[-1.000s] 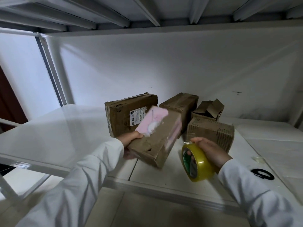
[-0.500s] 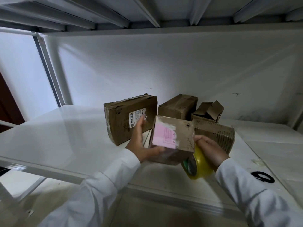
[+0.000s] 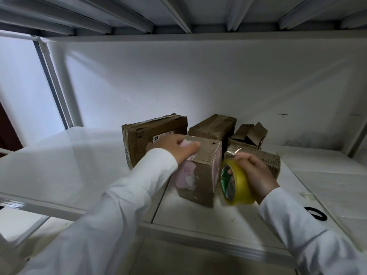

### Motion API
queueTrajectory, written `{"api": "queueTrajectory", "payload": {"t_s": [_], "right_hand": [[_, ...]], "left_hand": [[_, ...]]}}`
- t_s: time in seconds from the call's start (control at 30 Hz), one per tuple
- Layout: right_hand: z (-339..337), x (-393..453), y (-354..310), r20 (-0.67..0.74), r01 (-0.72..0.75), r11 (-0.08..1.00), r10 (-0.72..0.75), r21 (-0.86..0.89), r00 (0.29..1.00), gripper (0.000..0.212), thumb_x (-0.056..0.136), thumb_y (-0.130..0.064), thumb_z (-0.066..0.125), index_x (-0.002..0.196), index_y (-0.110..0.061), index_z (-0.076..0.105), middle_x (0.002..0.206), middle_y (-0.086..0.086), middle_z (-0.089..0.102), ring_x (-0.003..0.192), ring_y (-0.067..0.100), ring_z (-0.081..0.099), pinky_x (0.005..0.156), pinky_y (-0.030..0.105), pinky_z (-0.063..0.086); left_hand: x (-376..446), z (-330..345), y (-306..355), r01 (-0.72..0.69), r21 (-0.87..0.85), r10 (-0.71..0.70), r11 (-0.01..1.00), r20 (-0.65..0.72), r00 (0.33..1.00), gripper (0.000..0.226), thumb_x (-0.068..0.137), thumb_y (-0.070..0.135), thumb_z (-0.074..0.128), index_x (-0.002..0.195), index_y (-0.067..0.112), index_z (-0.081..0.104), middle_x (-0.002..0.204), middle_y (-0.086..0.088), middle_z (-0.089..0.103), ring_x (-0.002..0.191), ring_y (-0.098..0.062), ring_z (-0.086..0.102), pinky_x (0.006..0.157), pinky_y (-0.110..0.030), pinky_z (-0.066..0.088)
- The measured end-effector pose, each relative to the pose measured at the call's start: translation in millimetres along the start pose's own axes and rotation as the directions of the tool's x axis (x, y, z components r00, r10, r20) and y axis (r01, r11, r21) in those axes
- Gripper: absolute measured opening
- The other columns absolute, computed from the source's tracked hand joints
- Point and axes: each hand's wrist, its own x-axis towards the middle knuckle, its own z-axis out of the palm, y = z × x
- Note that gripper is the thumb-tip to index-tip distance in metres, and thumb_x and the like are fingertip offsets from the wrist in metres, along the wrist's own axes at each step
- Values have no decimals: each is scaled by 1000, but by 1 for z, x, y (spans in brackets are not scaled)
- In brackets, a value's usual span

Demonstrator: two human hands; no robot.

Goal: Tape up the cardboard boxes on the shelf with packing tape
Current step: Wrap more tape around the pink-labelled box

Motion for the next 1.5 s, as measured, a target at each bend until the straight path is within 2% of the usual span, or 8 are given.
{"api": "queueTrajectory", "payload": {"t_s": [0.1,0.43,0.63,0.77,0.9,1.1,1.37,1.5], "right_hand": [[6,-6,3,-4,32,999,-32,-29,999,7,92,-27,57,89,-32,60,96,-4,59,83,18,56,74,29,44],[-34,-11,-17,63,30,997,-34,68,997,11,93,-24,54,96,-26,64,70,-1,70,60,13,67,56,25,53],[-15,-7,-28,240,26,1000,-22,-14,970,10,93,-26,55,97,-27,64,68,2,72,64,16,69,64,28,54],[-1,-7,-38,411,65,977,26,-205,911,14,93,-32,52,103,-30,62,74,-2,73,72,14,69,75,30,53],[8,-8,-46,495,97,958,51,-269,867,14,93,-32,52,103,-32,61,84,-1,72,74,12,68,74,26,52],[17,-5,-53,546,167,942,19,-290,838,25,78,-42,61,102,-35,61,97,-3,68,85,15,67,78,28,54],[0,1,-80,551,174,971,-56,-164,833,41,77,-55,54,105,-26,62,68,1,68,65,13,66,69,30,55],[19,4,-104,496,337,733,0,-591,869,52,84,-62,44,87,-17,69,83,2,69,80,18,64,86,32,49]], "left_hand": [[0,13,27,21,157,-53,987,197,979,112,42,95,49,133,30,48,134,1,51,129,-28,44,109,-51,29],[6,6,14,-515,138,470,846,265,842,48,81,-1,50,85,46,58,144,12,45,141,3,19,117,-41,-11],[0,2,-13,-262,-475,254,840,-83,964,22,80,12,46,88,30,58,91,9,73,101,-7,60,95,-33,44],[14,-6,-28,-147,-401,108,904,-118,987,32,64,67,52,90,51,59,108,6,68,129,-24,44,112,-49,28],[-2,-11,-6,-264,-103,265,959,-6,964,22,71,64,63,85,48,60,102,22,64,122,-14,50,117,-43,-8],[-7,-5,12,-323,-147,310,935,-109,945,18,78,42,66,63,32,66,75,12,68,83,-11,64,86,-42,52],[0,-32,21,-197,-225,140,954,-244,959,34,93,17,55,59,18,59,89,1,70,91,-14,64,81,-22,47],[13,-48,15,-147,-39,128,988,-308,943,27,95,20,51,77,11,69,103,-6,70,95,-24,60,75,-23,42]]}}
